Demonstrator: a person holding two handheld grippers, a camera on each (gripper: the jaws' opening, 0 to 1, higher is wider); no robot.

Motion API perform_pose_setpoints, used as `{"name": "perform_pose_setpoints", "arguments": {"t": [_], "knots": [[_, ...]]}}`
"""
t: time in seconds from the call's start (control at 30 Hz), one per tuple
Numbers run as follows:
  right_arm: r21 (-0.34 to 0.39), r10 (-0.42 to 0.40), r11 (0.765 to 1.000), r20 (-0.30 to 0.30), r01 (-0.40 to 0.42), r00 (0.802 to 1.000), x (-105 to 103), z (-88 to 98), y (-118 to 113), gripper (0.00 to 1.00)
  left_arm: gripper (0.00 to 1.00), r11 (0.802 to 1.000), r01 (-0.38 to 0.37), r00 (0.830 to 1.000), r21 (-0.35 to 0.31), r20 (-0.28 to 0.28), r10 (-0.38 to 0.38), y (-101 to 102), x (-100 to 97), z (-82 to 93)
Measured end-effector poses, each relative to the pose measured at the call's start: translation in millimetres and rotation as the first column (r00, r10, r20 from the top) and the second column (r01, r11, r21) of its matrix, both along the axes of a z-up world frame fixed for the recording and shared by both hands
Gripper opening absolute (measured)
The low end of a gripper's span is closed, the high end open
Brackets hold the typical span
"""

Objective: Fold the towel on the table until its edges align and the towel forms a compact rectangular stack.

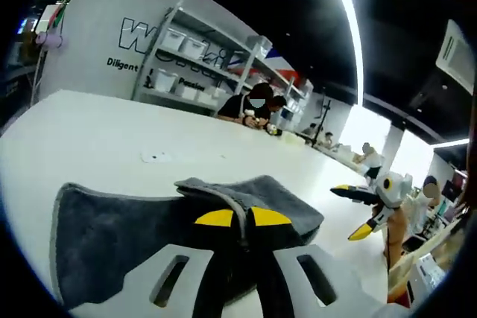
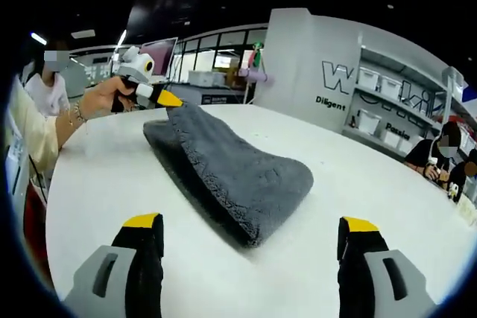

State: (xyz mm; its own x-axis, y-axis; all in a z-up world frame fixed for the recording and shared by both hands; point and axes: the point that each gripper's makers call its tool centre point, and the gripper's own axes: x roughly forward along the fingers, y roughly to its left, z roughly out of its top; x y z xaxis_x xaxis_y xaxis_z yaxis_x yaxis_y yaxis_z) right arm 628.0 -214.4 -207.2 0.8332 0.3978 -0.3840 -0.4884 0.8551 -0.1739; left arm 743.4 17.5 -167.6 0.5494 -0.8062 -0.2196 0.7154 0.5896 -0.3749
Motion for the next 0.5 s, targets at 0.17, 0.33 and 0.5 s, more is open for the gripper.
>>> {"name": "perform_pose_setpoints", "arguments": {"t": [0.17,0.33,0.5], "knots": [[-0.004,0.001,1.000,-0.006,-0.001,1.000,-0.2,-1.4,0.0,0.99,0.05,1.000,-0.011,1.000,0.017,-0.008,0.011,12.2,5.2,-1.6],[-0.008,0.000,1.000,-0.011,0.000,1.000,0.3,-4.2,0.8,0.99,0.05,1.000,-0.017,1.000,0.012,-0.012,0.017,19.3,8.1,0.3],[-0.010,-0.001,1.000,-0.016,0.001,1.000,0.5,-5.9,-0.1,0.99,0.05,1.000,-0.024,1.000,0.010,-0.011,0.024,25.6,9.0,4.2]]}}
